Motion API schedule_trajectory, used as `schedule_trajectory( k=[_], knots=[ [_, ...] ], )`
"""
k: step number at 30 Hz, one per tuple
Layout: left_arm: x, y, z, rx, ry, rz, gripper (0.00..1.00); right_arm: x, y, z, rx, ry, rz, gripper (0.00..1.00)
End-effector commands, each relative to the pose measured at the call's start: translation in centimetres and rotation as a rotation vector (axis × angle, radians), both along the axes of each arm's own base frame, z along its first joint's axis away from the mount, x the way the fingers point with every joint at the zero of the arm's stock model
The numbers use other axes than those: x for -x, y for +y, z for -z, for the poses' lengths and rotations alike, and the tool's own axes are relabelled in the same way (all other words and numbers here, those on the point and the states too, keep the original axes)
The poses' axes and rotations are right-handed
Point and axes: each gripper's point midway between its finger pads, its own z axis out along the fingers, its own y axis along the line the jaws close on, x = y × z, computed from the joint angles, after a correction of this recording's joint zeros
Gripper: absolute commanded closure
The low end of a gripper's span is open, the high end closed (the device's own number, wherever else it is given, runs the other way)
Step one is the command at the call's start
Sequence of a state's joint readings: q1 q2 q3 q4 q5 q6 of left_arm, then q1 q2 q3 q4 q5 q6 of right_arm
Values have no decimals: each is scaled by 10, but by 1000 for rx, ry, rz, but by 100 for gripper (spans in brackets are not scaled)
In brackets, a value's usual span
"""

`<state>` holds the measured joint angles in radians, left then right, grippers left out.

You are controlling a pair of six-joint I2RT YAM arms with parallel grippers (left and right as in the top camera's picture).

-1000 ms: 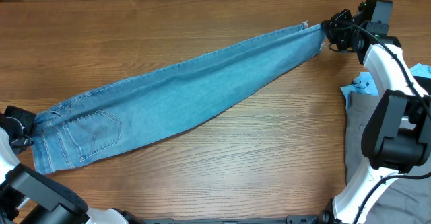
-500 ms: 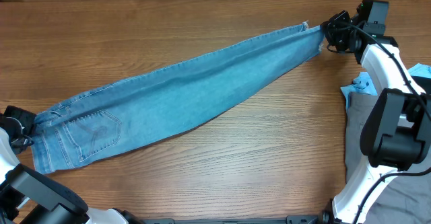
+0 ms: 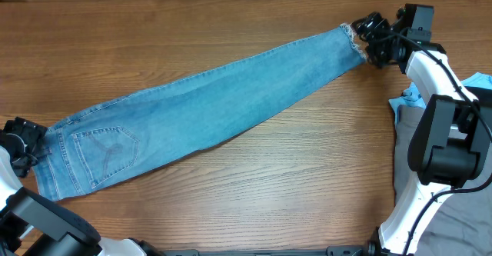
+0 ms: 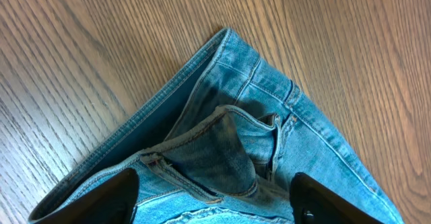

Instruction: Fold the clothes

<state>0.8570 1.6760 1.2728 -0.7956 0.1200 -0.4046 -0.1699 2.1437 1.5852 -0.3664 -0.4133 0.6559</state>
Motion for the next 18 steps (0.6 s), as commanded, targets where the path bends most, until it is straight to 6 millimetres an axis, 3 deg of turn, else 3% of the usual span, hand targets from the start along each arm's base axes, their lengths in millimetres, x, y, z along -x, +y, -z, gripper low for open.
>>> schedule_trajectory(
  k=[1,3,8,18],
  knots=[
    [-4,3,-6,-22,-4,38,22,5,7,-14,54,-40,-133,10],
    [-2,2,-5,-24,10,67,16,16,9,-6,68,4,-169,10],
    [4,2,-4,-14,25,72,14,39,14,8,116,71,-276,13],
    [0,14,-8,-126,48,220,13,44,31,-30,69,-24,-364,13]
  ],
)
